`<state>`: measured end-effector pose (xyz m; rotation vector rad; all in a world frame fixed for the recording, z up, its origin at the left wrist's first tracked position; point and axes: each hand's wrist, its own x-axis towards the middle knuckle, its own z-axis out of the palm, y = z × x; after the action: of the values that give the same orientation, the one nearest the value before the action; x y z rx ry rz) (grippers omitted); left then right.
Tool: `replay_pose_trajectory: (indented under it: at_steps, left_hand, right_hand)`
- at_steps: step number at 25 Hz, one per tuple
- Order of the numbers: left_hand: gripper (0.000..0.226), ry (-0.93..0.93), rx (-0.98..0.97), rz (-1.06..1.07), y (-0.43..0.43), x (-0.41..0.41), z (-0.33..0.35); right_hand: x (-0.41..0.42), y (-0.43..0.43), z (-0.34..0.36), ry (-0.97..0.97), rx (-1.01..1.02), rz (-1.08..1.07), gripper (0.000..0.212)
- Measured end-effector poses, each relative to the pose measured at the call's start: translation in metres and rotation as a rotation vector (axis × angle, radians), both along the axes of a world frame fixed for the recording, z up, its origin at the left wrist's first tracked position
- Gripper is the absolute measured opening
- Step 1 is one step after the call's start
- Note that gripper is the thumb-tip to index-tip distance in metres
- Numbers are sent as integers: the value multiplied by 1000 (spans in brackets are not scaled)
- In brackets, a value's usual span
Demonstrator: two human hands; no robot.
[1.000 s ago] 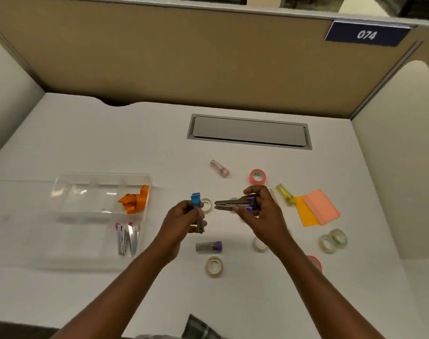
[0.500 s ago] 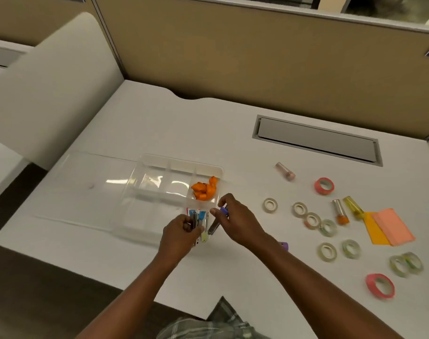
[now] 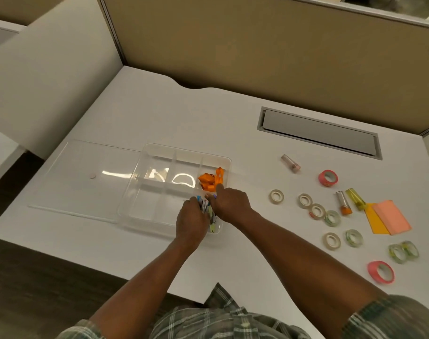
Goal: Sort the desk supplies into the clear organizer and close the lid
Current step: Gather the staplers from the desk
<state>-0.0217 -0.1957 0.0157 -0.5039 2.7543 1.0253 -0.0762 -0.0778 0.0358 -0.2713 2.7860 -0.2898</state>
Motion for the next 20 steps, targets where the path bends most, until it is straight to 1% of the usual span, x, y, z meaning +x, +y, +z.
replay_pose_trajectory:
  at_steps: [3,6,9,12,15,18,20]
  left_hand:
    - [31,-2,-40,-38,3,1,-5]
    - [38,-6,-70,-49,6,3,-4]
    - [48,64,-145,-110,13,8,1]
    - [52,179,-224,-243,25,13,8]
    - [50,242,-238,-278,45,18,15]
    - [48,267,-213,-310,79,26,19]
    - [48,258,-220,-379,105,31,20]
  right_hand:
    - [0,3,2,11,-17,-6,60]
    - [4,13,8,44,-87,-4,58]
    - [7,35,13,76,-130,-2,53]
    - [11,77,16,124,-154,-48,45]
    - [20,133,16,116,-180,-116,35]
    - [34,188,13,89,-167,-178,29]
    - [46,218,9,57,-180,-217,28]
